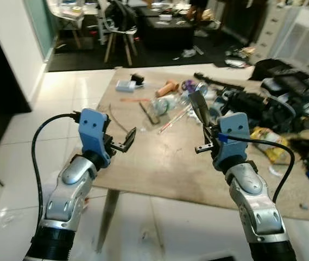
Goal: Picking trash to rubbish bin
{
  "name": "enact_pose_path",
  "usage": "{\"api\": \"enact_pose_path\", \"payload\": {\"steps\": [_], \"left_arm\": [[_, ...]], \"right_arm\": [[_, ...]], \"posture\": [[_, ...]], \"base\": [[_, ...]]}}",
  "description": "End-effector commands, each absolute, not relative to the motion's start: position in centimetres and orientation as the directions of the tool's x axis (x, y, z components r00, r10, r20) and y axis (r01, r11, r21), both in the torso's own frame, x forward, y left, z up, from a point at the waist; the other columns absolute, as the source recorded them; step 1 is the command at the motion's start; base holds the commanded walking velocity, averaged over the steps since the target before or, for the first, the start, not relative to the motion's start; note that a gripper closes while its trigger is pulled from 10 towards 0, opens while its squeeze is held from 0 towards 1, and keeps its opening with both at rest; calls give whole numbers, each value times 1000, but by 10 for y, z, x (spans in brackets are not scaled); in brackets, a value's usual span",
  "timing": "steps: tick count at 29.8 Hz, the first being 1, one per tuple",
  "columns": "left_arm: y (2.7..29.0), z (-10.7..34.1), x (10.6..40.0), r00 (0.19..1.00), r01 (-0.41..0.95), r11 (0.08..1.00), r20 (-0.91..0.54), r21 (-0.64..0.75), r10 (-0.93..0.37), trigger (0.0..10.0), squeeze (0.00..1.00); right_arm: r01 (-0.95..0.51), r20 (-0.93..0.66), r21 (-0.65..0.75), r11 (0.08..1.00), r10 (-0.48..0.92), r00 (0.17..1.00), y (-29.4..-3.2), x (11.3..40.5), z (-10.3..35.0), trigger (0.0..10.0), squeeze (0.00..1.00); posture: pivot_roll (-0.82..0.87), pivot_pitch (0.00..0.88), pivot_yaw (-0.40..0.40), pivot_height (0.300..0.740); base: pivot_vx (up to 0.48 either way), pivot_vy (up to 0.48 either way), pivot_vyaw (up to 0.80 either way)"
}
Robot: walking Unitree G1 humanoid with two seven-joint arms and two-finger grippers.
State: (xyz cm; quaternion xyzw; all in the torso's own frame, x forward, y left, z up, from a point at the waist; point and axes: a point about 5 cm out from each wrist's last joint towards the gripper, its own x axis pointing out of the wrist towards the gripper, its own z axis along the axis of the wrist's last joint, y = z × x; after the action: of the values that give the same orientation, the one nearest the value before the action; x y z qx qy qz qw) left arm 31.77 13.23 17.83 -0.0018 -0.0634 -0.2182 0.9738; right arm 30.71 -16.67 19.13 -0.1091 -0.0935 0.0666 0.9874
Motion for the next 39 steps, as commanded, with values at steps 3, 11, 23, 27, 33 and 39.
{"api": "enact_pose_path", "payload": {"steps": [3,11,23,27,33,39], "left_arm": [[131,179,317,892,436,899,114,38,-438,10000,0],[127,176,315,874,475,878,84,62,-479,10000,0],[122,175,315,858,504,860,69,75,-509,10000,0],[120,175,316,857,507,858,66,79,-512,10000,0],[120,175,317,857,506,859,65,82,-511,10000,0],[121,175,318,866,490,868,70,81,-495,10000,0]], "right_arm": [[-111,174,-224,968,151,973,-166,306,191,10000,0],[-106,171,-217,970,145,974,-166,306,190,10000,0],[-100,153,-195,976,131,980,-165,305,185,10000,0],[-97,148,-183,978,125,981,-165,306,183,10000,0],[-97,149,-181,979,125,981,-166,306,183,10000,0],[-98,155,-190,977,129,979,-165,306,183,10000,0]], "posture": [[-75,76,-7,740],[-73,81,-3,740],[-72,85,1,740],[-72,86,1,740],[-70,85,2,740],[-73,84,2,740]], "base": [[-322,0,0],[-73,0,0],[0,0,0],[0,0,0],[0,0,0],[0,0,0]]}}
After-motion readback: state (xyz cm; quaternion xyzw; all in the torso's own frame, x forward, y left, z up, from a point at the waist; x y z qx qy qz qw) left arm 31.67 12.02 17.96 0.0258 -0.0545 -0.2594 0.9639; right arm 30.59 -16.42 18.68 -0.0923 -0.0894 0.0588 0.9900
